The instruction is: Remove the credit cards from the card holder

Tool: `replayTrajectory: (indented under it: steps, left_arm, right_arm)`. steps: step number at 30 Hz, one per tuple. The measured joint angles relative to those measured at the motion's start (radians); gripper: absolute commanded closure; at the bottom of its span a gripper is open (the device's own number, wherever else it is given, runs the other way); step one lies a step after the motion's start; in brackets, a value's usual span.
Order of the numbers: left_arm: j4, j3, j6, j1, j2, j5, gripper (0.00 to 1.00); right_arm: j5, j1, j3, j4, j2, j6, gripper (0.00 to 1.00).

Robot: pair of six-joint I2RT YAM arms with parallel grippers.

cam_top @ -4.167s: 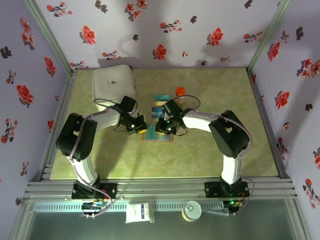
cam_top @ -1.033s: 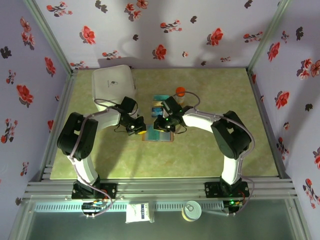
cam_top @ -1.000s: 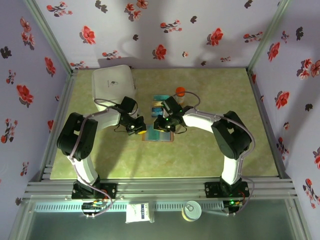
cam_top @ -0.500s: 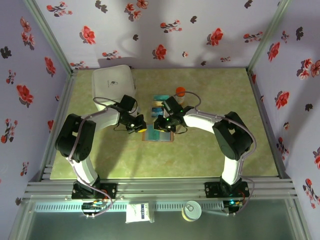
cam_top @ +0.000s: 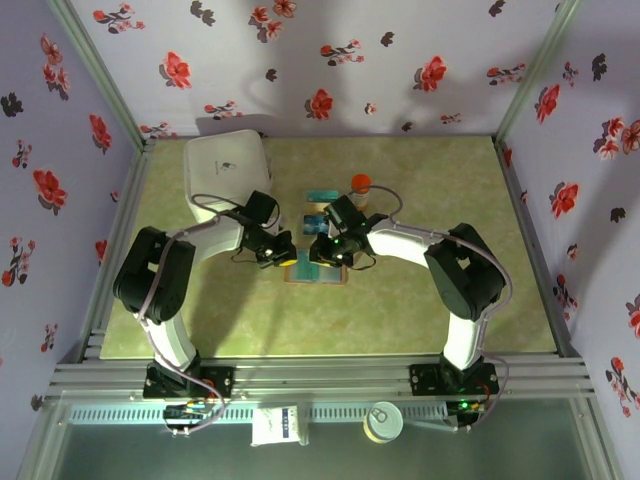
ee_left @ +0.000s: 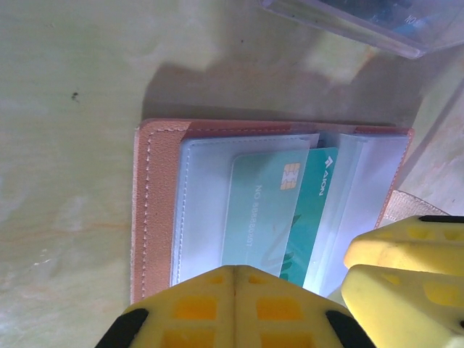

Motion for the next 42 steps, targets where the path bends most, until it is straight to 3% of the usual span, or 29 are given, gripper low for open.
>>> replayTrajectory:
  steps: [31,42]
  left_arm:
    - [-0.005,0.019,0.005,-0.002,0.046,0.003,1.00]
    - [0.002,0.021,0.008,-0.002,0.071,0.023,1.00]
  right_arm:
    - [0.029,0.000,-0.014,-0.020,0.010,-0.001,0.75]
    - [-0.007,-0.003,-0.022,0.054,0.037,0.004,0.78]
